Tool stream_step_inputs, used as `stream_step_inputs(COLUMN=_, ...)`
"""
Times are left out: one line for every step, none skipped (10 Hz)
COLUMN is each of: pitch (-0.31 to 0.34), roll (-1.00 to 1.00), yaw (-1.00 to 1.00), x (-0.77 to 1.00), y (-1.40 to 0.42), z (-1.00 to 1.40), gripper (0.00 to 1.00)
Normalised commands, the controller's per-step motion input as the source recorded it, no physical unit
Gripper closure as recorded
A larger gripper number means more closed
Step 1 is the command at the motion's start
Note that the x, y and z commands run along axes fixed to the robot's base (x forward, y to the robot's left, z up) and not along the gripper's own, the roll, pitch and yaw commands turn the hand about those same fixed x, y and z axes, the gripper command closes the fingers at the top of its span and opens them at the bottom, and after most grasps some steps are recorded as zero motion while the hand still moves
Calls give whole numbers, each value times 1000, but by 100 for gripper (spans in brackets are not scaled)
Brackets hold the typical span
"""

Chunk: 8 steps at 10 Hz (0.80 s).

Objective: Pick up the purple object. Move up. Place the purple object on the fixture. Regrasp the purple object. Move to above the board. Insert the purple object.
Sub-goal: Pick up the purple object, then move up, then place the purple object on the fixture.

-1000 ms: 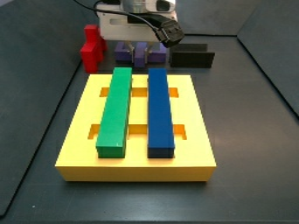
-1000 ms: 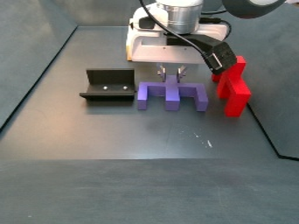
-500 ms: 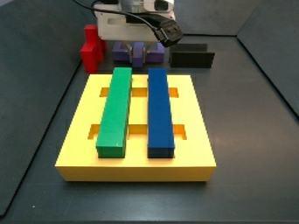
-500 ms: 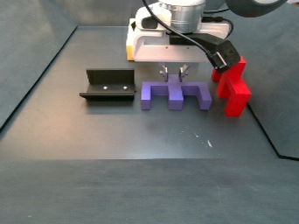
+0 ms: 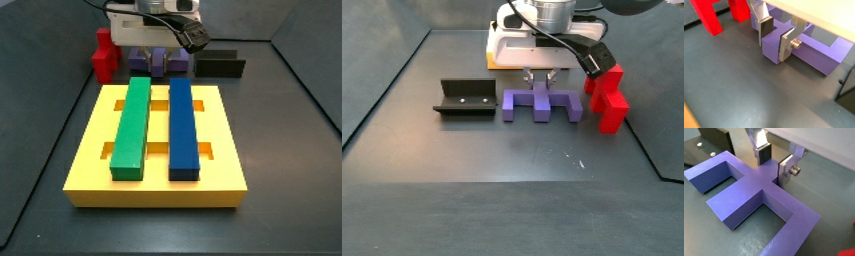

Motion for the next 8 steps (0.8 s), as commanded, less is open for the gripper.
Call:
stream_step_inputs(pitch=0, roll=0, yaw=0, x=0, y=0, z=0, gripper=100)
stream_step_inputs(pitch=0, roll=0, yaw=0, x=0, y=0, z=0, gripper=100)
stream_step_inputs(pitch=0, roll=0, yaw=0, x=0, y=0, z=0, gripper=100)
stream_step_inputs(pitch=0, roll=0, yaw=0, x=0, y=0, z=0, gripper=100)
stream_step_inputs(pitch=0, roll=0, yaw=0, x=0, y=0, z=833, gripper=100)
stream_step_inputs(pitch=24, roll=0, yaw=-58, x=22, y=34, z=744, gripper=100)
stream_step_inputs(pitch=43, roll=-23, yaw=-61, x=4, y=22, z=523, gripper=100)
stream_step_inputs(pitch=0, roll=0, yaw=-3, x=140, y=-23, z=0, gripper=100)
